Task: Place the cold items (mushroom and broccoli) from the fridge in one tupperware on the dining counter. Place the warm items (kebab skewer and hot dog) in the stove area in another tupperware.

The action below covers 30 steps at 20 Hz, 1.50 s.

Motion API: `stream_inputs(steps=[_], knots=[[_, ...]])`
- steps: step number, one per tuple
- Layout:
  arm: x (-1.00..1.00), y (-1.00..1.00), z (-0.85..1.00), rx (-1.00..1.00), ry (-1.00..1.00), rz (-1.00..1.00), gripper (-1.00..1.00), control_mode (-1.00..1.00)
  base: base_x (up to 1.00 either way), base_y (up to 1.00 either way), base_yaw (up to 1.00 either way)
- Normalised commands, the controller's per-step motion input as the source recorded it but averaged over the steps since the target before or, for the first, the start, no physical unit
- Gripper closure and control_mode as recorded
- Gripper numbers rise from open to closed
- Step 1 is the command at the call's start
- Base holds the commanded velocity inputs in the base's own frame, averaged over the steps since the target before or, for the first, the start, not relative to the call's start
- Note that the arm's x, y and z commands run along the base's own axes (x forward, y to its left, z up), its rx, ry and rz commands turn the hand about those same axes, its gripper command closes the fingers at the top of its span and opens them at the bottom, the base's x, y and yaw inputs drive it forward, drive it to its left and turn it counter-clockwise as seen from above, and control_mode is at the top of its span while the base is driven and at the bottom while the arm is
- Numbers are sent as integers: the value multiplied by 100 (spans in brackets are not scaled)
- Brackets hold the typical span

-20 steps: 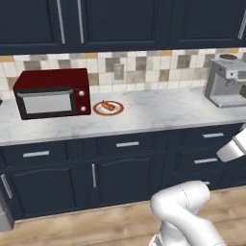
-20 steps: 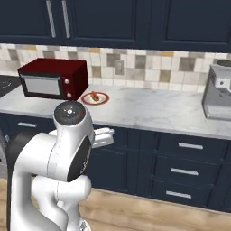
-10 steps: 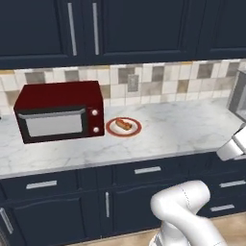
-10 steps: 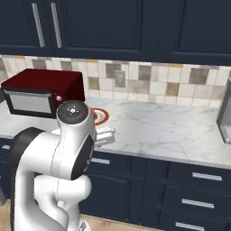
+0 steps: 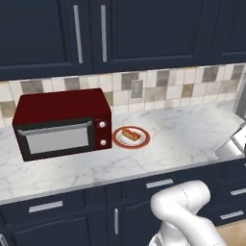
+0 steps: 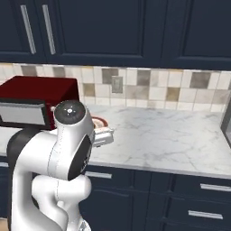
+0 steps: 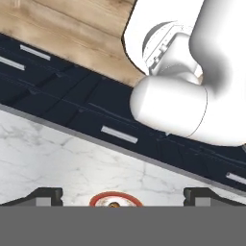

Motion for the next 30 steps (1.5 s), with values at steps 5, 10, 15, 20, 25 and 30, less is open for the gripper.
stream_inputs(steps=[5,10,15,20,25,30], knots=[[0,0,0,0,0,0,-100,100,46,27,-14],[0,0,0,0,0,0,-100,100,46,38,-13],[13,27,2,0,1,-3,-100,-100,16,13,-5],[55,44,-19,23,0,12,-100,-100,0,0,0],[69,63,-49,11,1,15,-100,-100,0,0,0],[81,32,-50,-3,-1,1,-100,-100,0,0,0]])
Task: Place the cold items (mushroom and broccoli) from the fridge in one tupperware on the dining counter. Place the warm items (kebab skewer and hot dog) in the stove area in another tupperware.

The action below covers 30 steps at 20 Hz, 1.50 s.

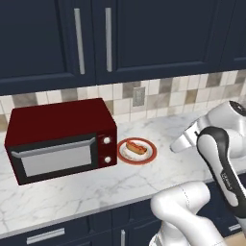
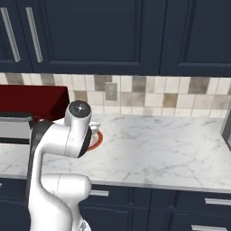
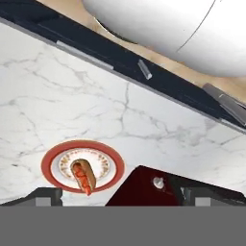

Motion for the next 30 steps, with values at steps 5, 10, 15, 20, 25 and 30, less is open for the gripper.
stream_inputs(steps=[5,10,15,20,25,30], knots=[[96,2,-22,-12,2,0,-100,-100,0,0,0],[67,47,-33,-29,16,0,-100,-100,0,0,0],[83,34,-44,-29,21,0,-100,-100,0,0,0],[100,-27,-49,-1,22,2,-100,-100,0,0,0],[78,-42,-60,20,11,9,-100,-100,0,0,0],[-23,-7,-44,26,-2,15,-100,-100,0,0,0]])
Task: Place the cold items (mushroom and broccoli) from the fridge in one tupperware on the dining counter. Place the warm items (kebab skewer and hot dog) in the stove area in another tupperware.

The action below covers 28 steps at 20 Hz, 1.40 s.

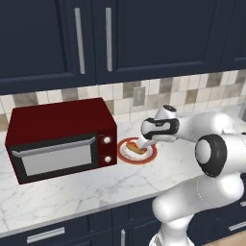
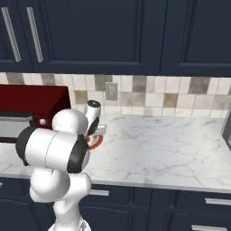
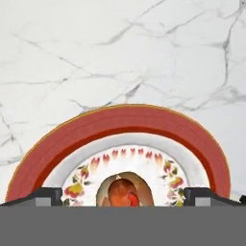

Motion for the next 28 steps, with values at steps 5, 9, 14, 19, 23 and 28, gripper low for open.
stream_inputs(steps=[5,9,14,19,23,28], knots=[[-2,24,0,13,-13,7,-100,-100,0,0,0],[49,56,-4,2,-11,7,-100,-100,0,0,0],[90,5,-19,0,-4,2,-100,-100,0,0,0],[53,-24,-55,-1,-6,0,-100,-100,0,0,0],[-27,-86,-97,-3,-11,2,-100,-100,0,0,0],[-33,-94,-98,0,-13,9,100,-100,0,0,0]])
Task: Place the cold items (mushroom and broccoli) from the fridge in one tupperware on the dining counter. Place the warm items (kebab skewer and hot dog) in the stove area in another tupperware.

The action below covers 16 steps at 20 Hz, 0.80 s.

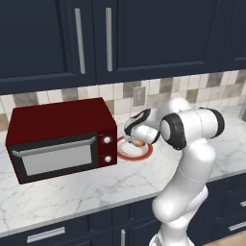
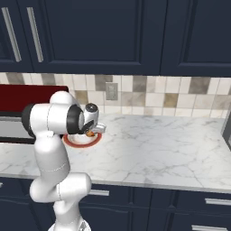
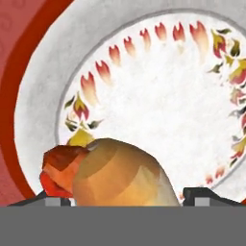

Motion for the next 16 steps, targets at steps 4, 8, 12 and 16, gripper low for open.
stream_inputs(steps=[4,8,12,16], knots=[[-22,-100,-65,16,-17,4,100,-100,0,0,0],[-34,-100,-11,31,-17,2,100,-100,0,0,0],[-88,-100,72,45,-23,7,100,-100,0,0,0],[-99,-100,49,32,-11,0,100,-100,0,0,0]])
